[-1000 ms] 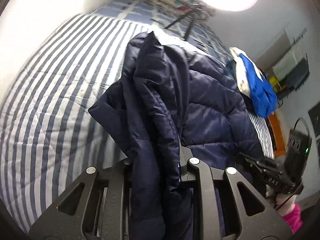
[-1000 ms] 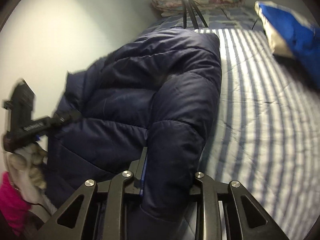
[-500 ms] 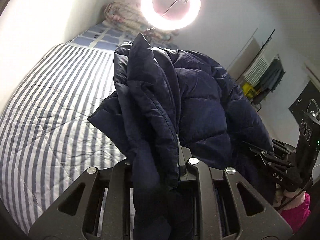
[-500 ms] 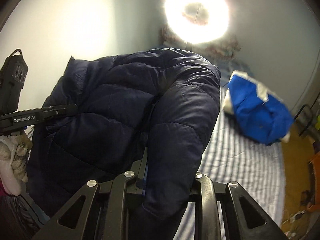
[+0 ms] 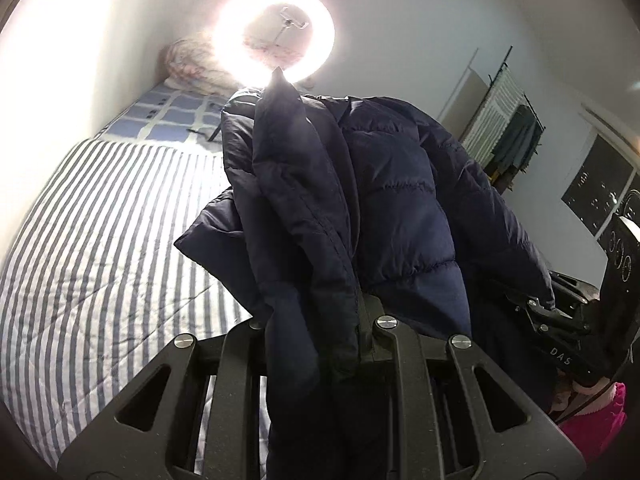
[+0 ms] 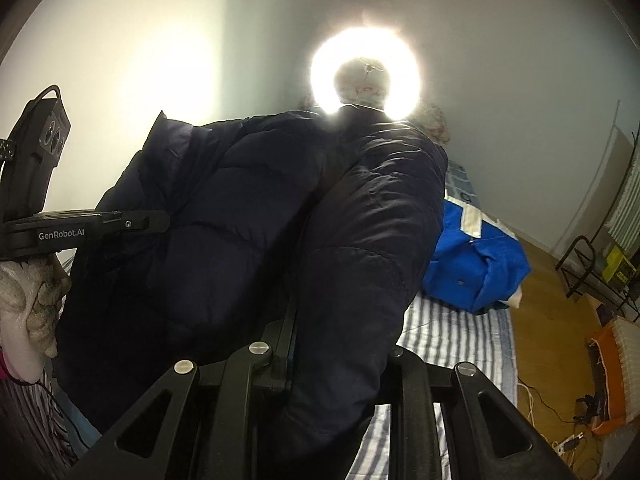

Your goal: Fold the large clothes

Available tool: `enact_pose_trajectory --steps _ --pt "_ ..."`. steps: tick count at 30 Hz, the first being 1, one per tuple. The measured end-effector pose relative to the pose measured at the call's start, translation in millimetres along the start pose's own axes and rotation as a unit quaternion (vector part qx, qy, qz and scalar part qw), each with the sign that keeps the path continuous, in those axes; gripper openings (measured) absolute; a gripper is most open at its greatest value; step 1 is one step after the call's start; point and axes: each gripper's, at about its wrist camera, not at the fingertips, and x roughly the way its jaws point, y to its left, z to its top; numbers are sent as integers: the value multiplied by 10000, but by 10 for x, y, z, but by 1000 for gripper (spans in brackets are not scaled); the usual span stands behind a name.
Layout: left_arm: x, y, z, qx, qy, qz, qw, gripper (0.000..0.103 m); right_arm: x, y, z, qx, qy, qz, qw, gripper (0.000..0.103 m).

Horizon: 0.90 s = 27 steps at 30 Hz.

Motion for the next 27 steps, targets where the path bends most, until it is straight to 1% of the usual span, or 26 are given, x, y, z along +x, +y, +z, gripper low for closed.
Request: enact_pose_trajectory --steps 8,15,21,27 --pt "306 -228 196 275 67 -111 9995 18 62 -360 57 147 -12 -195 9997 21" --pt "713 -365 454 435 232 -164 9986 18 228 -673 128 368 88 -245 9990 20" --pt "1171 -581 895 630 202 -267 9975 18 387 -1045 358 417 65 -522 9977 20" --pt "1737 -870 1536 875 61 -341 9956 18 663 -1637 741 542 -42 -919 9943 20"
